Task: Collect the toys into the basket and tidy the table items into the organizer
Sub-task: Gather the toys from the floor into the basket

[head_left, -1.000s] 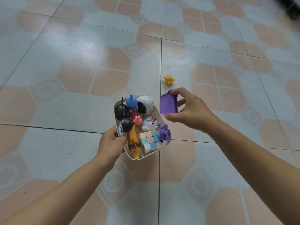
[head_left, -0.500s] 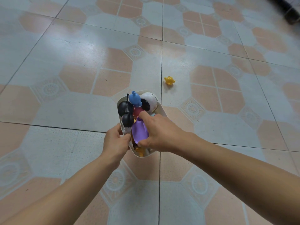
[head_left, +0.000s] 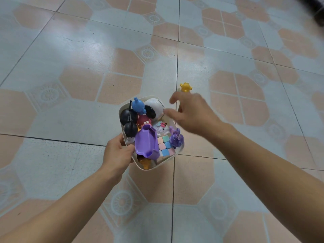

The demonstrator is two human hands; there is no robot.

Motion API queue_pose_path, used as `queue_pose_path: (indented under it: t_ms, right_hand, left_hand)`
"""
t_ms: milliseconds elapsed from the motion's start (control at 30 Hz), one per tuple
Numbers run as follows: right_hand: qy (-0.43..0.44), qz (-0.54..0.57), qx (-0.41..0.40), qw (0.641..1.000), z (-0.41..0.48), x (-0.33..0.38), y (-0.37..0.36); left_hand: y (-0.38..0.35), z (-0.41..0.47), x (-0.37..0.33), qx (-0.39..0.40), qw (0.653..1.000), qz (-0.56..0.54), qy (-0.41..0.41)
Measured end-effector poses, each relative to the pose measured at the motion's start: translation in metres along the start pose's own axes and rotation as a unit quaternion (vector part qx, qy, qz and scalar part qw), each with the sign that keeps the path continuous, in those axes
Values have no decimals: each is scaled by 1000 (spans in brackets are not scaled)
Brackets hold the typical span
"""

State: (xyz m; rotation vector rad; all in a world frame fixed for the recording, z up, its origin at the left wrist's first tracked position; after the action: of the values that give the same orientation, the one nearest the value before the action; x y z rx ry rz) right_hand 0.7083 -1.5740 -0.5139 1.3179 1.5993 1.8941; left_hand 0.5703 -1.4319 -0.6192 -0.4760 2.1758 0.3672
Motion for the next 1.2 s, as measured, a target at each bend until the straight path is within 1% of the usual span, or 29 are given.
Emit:
queue_pose_path:
  t_ms: [67, 333, 533, 733, 800, 867, 933, 967, 1000, 1067, 1133, 1167, 1200]
  right_hand:
    - [-25, -30, -32, 999, 25, -26, 1]
    - [-111, -68, -58, 990, 102, -114, -33]
    - [-126, -104, -16, 987, 140, -145, -55]
    - [-163, -122, 67, 977, 154, -162, -79]
    - [-169, -124, 64, 976, 155, -165, -83]
    - [-162, -115, 33, 980, 157, -166, -82]
    - [-160, -74, 6, 984, 155, -162, -79]
    - [-165, -29, -9, 986, 154, -158, -76]
    - [-175, 34, -26, 984, 152, -150, -73]
    - [-183, 190, -58, 963, 147, -132, -62]
    - [-148, 317, -65, 935, 137, -106, -48]
    - [-117, 352, -51, 927, 130, -93, -42]
    - [-83, 364, -31, 927, 123, -81, -38]
  left_hand:
    - [-2, 9, -4, -5, 1000, 5, 0]
    - [-20, 53, -26, -11, 1000, 22, -14]
    - [-28, 76, -37, -16, 1000, 23, -13]
    - [-28, 84, -37, -29, 999, 18, 0]
    - [-27, 84, -36, -31, 999, 17, 5]
    - [-25, 84, -36, -32, 999, 16, 8]
    - [-21, 83, -35, -34, 999, 15, 11]
    - [-20, 82, -35, -34, 999, 14, 12]
    - [-18, 82, -35, -35, 999, 12, 14]
    - [-17, 81, -35, -35, 999, 11, 15]
    - [-16, 80, -34, -38, 999, 12, 16]
    - [-14, 79, -33, -40, 999, 12, 16]
    - [-13, 79, -32, -43, 999, 13, 16]
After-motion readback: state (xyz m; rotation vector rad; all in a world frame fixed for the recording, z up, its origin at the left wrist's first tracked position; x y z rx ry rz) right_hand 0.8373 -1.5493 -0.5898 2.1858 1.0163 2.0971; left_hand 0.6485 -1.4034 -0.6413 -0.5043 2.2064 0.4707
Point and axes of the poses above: each hand's wrist, its own z-axis towards the middle knuckle, its own y-axis out of the back of the hand, x = y × z, the point moved 2 cm from there along z, towards the middle knuckle, and after that the axes turned 4 degrees about y, right-handed, at the moved point
